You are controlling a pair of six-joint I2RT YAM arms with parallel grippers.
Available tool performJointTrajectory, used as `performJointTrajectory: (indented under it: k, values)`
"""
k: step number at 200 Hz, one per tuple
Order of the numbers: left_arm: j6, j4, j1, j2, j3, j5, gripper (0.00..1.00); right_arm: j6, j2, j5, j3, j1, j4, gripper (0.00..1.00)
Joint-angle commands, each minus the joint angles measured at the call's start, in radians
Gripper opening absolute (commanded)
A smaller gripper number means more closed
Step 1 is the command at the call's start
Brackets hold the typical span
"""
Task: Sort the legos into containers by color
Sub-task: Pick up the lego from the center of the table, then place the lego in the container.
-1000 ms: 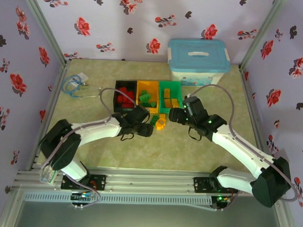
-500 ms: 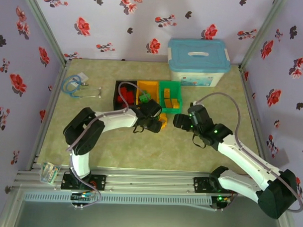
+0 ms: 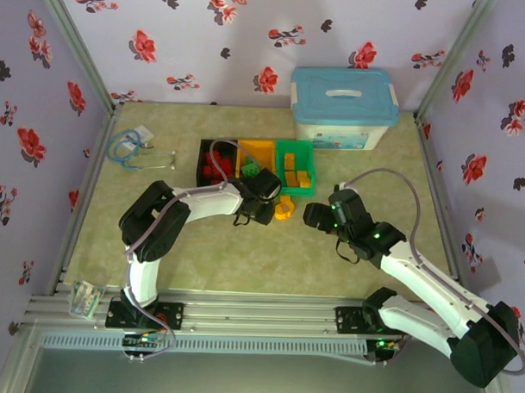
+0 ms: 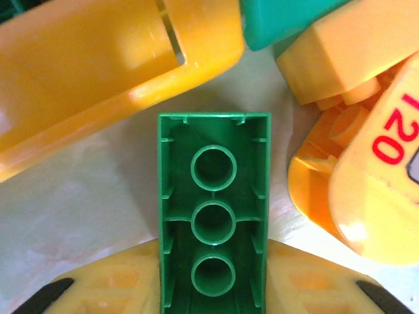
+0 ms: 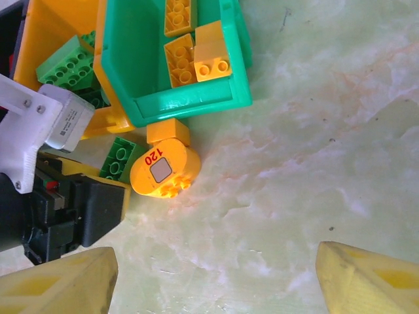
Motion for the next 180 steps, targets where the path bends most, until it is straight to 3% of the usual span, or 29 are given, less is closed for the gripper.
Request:
performJointTrajectory:
  k: [1,36,76,163,174,180]
  values:
    - [-0.001,-0.024,0.0,-0.031,-0.031,-0.002,0.27,0.03,-0.008,0.01,-0.023,-0.008,0.036,0.79]
    - [-0.009,-0.034,-0.005,-0.173,-0.089,-0.006,0.23,0.041,-0.006,0.008,-0.048,-0.008,0.052,0.79]
    - [0.022,-0.056,0.048,-0.317,-0.03,-0.004,0.22,0.079,0.001,-0.029,-0.106,-0.007,0.114,0.79]
    - [0.053,-0.144,0.193,-0.081,0.284,0.069,0.22,0.13,-0.094,-0.033,-0.168,0.032,0.082,0.78]
    - [0.06,-0.16,0.202,-0.055,0.324,0.071,0.24,0.135,-0.111,-0.031,-0.176,0.032,0.08,0.78]
    - [0.061,-0.169,0.207,-0.045,0.343,0.068,0.3,0.138,-0.117,-0.031,-0.179,0.032,0.079,0.78]
